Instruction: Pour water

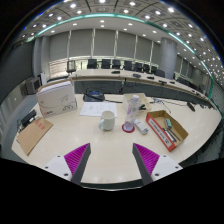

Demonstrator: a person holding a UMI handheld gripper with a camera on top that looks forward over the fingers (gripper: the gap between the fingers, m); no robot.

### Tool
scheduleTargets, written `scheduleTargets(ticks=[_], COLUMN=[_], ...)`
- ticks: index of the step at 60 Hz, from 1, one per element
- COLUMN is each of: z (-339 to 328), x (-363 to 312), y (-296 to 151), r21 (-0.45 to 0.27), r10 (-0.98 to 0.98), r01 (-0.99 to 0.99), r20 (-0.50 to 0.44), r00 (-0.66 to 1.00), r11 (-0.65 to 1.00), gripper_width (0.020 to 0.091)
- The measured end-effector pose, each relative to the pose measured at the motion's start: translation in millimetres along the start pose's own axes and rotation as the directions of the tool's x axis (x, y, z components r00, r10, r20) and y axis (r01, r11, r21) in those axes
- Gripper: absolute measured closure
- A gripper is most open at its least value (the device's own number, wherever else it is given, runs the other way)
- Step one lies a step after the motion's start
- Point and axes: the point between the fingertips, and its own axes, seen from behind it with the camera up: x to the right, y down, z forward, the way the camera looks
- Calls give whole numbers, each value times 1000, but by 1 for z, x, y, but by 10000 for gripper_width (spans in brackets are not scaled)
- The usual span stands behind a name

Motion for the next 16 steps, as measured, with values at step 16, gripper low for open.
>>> scheduleTargets(ticks=[16], z=[-9], x=[-3], y=[-2], r21=[3], r10=[-15], r01=[15], r20=[-13], r00=[1000], r11=[1000], gripper_width=[242])
